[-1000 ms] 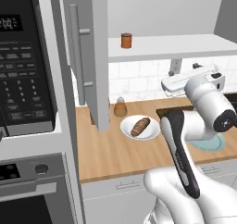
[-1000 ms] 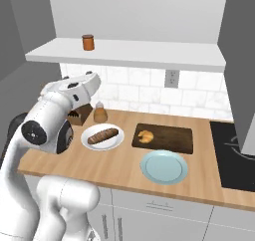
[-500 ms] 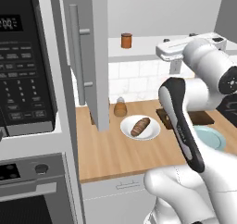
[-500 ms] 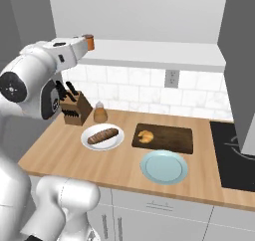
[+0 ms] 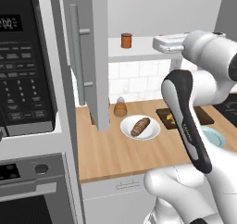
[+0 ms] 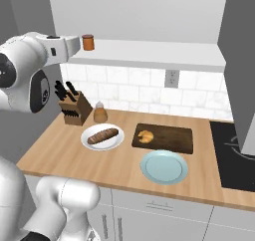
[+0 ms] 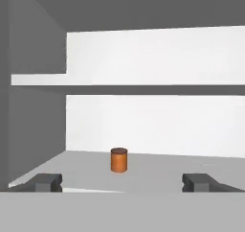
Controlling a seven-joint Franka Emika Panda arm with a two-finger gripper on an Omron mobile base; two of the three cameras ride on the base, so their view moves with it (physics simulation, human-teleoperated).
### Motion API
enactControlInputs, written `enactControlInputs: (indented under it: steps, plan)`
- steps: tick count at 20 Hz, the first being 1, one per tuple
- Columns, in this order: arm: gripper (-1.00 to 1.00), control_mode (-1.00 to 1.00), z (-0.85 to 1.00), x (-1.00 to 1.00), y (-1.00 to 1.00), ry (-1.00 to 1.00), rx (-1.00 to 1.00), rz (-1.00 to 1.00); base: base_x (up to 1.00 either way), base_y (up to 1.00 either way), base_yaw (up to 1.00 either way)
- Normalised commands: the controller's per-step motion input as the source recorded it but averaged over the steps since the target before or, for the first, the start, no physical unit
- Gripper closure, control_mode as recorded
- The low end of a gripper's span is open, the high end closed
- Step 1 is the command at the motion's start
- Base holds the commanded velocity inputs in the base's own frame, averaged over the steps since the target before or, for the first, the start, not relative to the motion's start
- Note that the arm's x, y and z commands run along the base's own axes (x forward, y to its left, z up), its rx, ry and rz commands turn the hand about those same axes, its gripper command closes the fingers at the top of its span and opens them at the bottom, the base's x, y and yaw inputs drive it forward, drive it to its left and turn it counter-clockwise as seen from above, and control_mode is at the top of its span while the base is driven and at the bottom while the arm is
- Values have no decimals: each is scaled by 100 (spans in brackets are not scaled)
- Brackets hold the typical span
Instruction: From the different types of pastries on the counter, select a croissant and place it on the cutting board. Then retrieve a jar of jam from the cabinet and place it alongside the croissant on the cutting board.
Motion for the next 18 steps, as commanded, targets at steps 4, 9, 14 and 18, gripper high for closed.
enactControlInputs:
  steps: [4, 9, 14, 18]
  plan:
    - [-100, -100, -33, 19, 18, 3, 1, 11, 0, 0, 0]
    - [-100, -100, -3, 2, 2, 1, 0, 0, 0, 0, 0]
    - [-100, -100, -3, 29, 6, 22, 0, 0, 0, 0, 0]
    - [-100, -100, 0, 26, 6, 26, 0, 0, 0, 0, 0]
